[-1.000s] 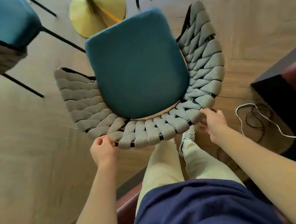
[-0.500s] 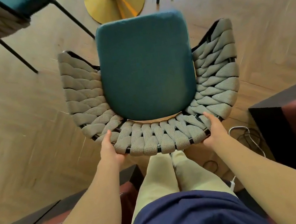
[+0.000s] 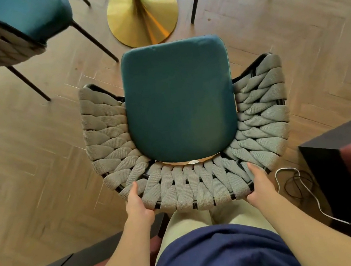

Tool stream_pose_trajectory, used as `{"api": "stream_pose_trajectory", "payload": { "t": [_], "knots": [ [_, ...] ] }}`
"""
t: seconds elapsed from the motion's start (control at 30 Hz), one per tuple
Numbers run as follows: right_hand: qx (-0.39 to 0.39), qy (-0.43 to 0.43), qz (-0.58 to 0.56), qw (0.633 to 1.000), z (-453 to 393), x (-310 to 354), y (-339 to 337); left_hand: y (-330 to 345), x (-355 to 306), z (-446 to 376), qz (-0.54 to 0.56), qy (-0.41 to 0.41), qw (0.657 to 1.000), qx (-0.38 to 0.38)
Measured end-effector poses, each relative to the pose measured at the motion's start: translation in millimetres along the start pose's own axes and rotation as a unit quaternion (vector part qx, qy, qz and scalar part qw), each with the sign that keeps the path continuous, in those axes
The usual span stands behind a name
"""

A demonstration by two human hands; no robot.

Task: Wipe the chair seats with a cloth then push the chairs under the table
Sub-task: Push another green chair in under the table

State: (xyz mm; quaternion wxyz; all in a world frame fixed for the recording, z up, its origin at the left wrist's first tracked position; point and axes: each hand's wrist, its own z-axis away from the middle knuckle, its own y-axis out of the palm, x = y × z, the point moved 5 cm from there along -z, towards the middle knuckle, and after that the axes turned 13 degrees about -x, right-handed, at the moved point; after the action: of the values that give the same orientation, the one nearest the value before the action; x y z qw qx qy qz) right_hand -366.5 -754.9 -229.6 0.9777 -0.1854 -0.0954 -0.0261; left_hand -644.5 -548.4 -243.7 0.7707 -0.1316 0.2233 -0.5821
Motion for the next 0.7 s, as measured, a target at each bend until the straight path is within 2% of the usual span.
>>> {"api": "stream_pose_trajectory", "payload": {
  "t": [0.27,0.7],
  "knots": [
    [0.010,-0.047,0.009,0.999,-10,54,48,56,-34,39,0.036,0.028,0.999,0.018],
    [0.020,-0.068,0.036,0.997,-6,150,130,141,-65,60,0.048,0.031,0.997,0.050]
  ]
}}
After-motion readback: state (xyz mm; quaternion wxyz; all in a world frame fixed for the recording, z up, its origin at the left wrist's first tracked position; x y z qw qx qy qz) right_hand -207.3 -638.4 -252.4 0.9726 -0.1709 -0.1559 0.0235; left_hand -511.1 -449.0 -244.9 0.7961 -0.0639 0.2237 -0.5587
